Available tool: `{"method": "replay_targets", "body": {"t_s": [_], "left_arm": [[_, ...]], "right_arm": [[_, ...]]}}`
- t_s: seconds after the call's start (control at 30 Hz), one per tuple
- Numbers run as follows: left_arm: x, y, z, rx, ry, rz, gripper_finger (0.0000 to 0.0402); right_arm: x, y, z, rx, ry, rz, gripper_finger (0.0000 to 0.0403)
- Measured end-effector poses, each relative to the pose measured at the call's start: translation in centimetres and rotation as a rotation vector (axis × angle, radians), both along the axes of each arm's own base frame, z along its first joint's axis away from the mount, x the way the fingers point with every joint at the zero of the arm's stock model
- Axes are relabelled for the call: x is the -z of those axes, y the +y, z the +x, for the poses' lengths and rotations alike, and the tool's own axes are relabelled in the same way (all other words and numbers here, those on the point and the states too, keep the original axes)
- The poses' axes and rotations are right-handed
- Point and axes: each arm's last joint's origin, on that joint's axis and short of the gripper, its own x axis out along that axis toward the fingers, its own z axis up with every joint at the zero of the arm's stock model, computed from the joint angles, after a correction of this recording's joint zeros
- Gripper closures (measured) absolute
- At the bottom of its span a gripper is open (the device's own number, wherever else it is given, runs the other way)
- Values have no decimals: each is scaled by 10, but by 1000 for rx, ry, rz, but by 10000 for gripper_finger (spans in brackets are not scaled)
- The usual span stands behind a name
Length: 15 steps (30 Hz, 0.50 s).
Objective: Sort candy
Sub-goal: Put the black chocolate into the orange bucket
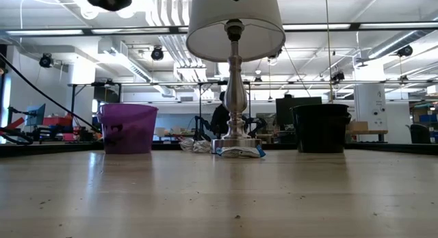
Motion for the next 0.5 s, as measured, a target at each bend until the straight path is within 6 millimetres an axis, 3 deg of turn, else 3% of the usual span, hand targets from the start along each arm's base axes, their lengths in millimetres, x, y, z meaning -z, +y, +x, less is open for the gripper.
{"method": "replay_targets", "body": {"t_s": [0.23, 0.5], "left_arm": [[10, -16, -24, 110, 245, -50, 397], [16, -34, -48, 188, 419, -44, 397]], "right_arm": [[9, -4, -12, 25, 158, -23, 297], [11, -6, -13, 31, 182, -28, 302]]}}
